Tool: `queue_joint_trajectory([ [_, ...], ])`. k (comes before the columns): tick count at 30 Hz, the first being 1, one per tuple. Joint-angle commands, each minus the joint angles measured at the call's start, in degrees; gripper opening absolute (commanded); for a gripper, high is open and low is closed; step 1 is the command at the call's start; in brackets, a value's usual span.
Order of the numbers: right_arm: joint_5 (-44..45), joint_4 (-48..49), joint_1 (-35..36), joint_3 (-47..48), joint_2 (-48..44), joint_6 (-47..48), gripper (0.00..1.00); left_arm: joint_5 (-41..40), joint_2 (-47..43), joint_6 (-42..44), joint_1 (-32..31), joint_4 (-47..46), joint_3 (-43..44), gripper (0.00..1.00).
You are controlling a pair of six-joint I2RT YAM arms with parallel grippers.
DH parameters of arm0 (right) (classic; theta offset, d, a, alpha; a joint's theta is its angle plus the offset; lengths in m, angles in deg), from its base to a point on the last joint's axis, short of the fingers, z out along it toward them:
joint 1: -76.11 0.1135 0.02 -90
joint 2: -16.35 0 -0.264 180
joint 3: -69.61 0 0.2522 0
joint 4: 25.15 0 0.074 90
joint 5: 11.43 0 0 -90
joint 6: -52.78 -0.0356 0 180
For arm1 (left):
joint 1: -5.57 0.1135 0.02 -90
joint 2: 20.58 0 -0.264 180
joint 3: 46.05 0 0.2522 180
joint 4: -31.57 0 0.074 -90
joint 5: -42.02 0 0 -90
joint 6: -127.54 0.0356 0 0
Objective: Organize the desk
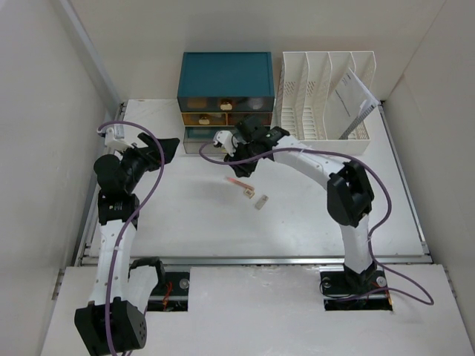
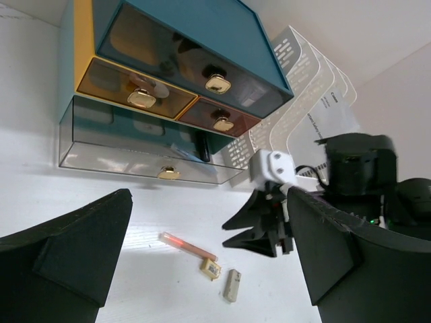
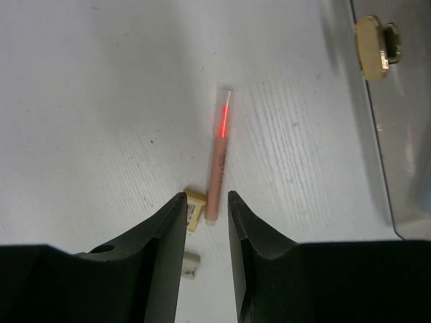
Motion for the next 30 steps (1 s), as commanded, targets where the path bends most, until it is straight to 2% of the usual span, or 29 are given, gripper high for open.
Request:
queue_joint_trajectory([
  [1, -1.5, 3.7, 0.7, -0.5, 2.6, -1.7, 0.36, 1.3, -1.2, 0.3, 0.3, -3.6, -0.3, 1.0],
  [15, 0.2, 4.2, 2.3, 1.3, 9.1, -1.7, 0.38, 1.3, -1.8, 0.3, 0.3, -3.6, -0.3, 1.0],
  [30, 3.1, 5.3, 2.3, 1.3, 9.0, -0.6, 0.39, 1.3, -1.8, 0.3, 0.3, -3.1, -0.3, 1.0],
])
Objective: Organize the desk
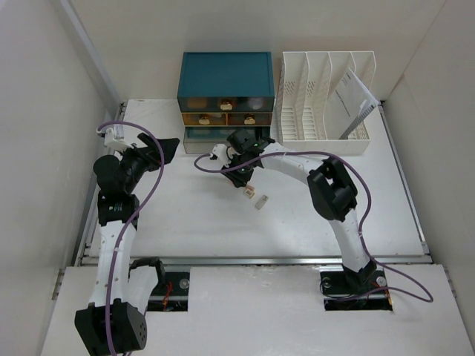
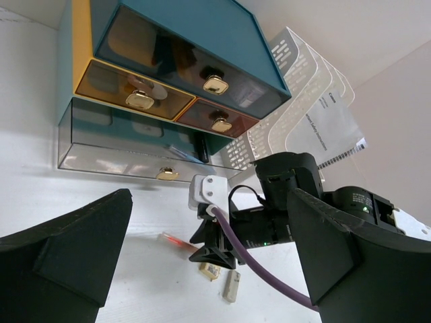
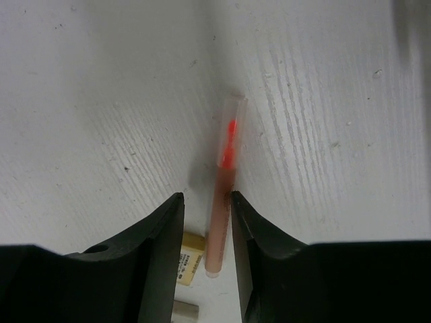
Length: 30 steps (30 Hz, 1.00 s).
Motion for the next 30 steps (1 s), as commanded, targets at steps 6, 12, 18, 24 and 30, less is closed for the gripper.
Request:
queue_joint_trajectory([
  [6, 1.1, 2.4, 0.3, 1.6, 0.5, 0.2, 0.4, 1.1, -1.3, 0.3, 0.3, -3.1, -0.3, 1.0],
  [12, 1.1, 1.9, 0.3, 1.6, 1.6, 0.7, 0.4, 1.1, -1.3, 0.3, 0.3, -3.1, -0.3, 1.0],
  [18, 1.1, 1.9, 0.3, 1.6, 2.7, 1.3, 0.35, 1.1, -1.3, 0.3, 0.3, -3.1, -0.3, 1.0],
  [24, 1.1, 1.9, 0.3, 1.6, 2.0, 1.3, 0.15, 1.1, -1.3, 0.3, 0.3, -3.1, -0.3, 1.0],
  [30, 5.5, 1.9, 0.3, 5.3, -2.3, 2.0, 0.12, 1.1, -1.3, 0.3, 0.3, -3.1, -0.3, 1.0],
])
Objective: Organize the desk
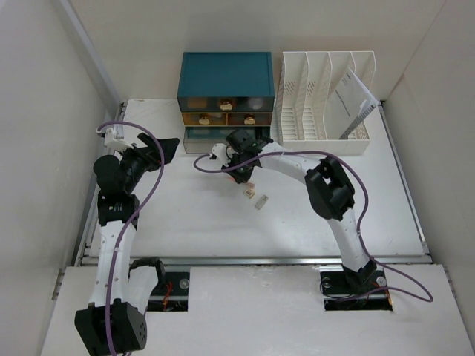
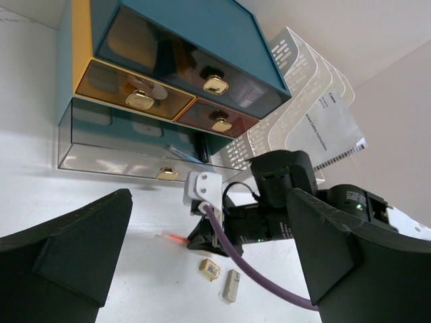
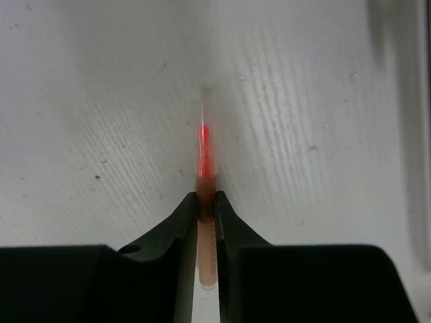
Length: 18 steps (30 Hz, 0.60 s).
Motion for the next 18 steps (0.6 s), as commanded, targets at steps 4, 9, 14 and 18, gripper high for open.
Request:
queue_joint_trajectory([
  [4, 10.6, 1.4, 0.3, 11.4, -4.6, 2.8, 0.12, 1.7, -1.3, 0.3, 0.3, -3.1, -0.3, 1.0],
  [9, 13.8, -1.8, -1.0, 21.3, -1.8, 4.2, 0.12, 1.7, -1.3, 0.3, 0.3, -3.6, -0.3, 1.0],
  [14, 18.0, -2.9, -1.6, 27.6, 2.4, 7.1, 0.13, 1.7, -1.3, 0.3, 0.3, -3.6, -0.3, 1.0],
  [18, 19.8, -2.4, -2.1, 30.8, 5.2, 8.4, 0.15, 1.7, -1.3, 0.3, 0.3, -3.6, -0.3, 1.0],
])
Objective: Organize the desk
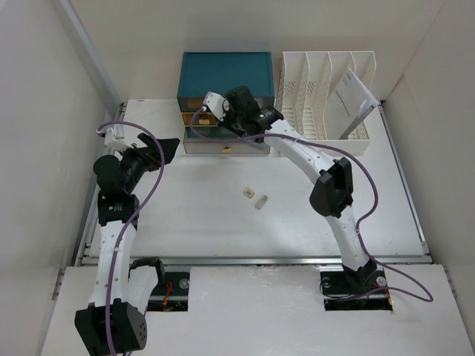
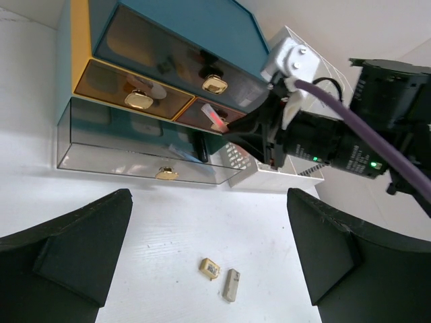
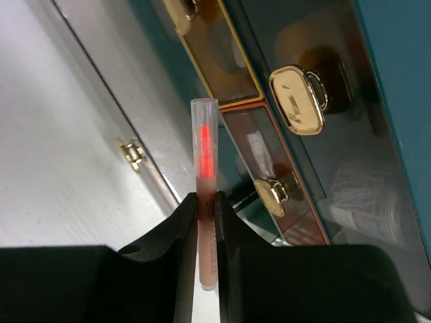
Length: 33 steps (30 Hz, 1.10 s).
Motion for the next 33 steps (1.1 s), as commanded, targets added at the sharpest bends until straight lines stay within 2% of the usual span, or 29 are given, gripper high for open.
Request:
queue_joint_trajectory([
  [1, 3.4, -1.1, -1.1, 3.4, 4.5, 2.0, 0.15, 1.4, -0.7, 0.3, 0.3, -3.6, -0.3, 1.0],
  [12, 7.5, 2.6, -2.8, 5.2, 8.5, 3.1, 0.18, 2.0, -0.7, 0.3, 0.3, -3.6, -0.3, 1.0],
  [15, 7.5, 2.6, -3.3, 4.7, 8.5, 3.1, 0.26, 2.0, -0.7, 0.3, 0.3, -4.1, -0.3, 1.0],
  [20, 7.0, 4.4, -3.3, 0.5, 5.4, 3.1, 0.47, 3.4, -0.1, -0.7, 0.3, -5.5, -0.9, 1.0],
  [23, 6.3, 5.0, -3.3, -1.3, 3.2, 3.1, 0.48, 5.0, 2.0, -2.4, 0.3, -7.6, -2.1, 0.98],
  [25, 5.6, 5.7, -3.3, -3.2, 0.4, 1.8, 0.48, 6.3, 4.2, -3.7, 0.3, -9.4, -3.0, 0.91],
  [26, 5.0, 7.4, -3.3, -5.8, -1.0, 1.8, 0.48, 6.9, 5.2, -5.3, 0.3, -11.0, -3.6, 0.75],
  [30, 2.7, 9.5, -3.3, -10.5, -8.2, -0.6, 0.48, 9.2, 11.1, -9.5, 0.3, -15.7, -4.7, 0.32],
  [33, 1.3, 11.6, -3.3, -14.5, -13.4, -2.0, 0.48, 9.9, 14.6, -11.6, 0.3, -18.1, -5.3, 0.31],
])
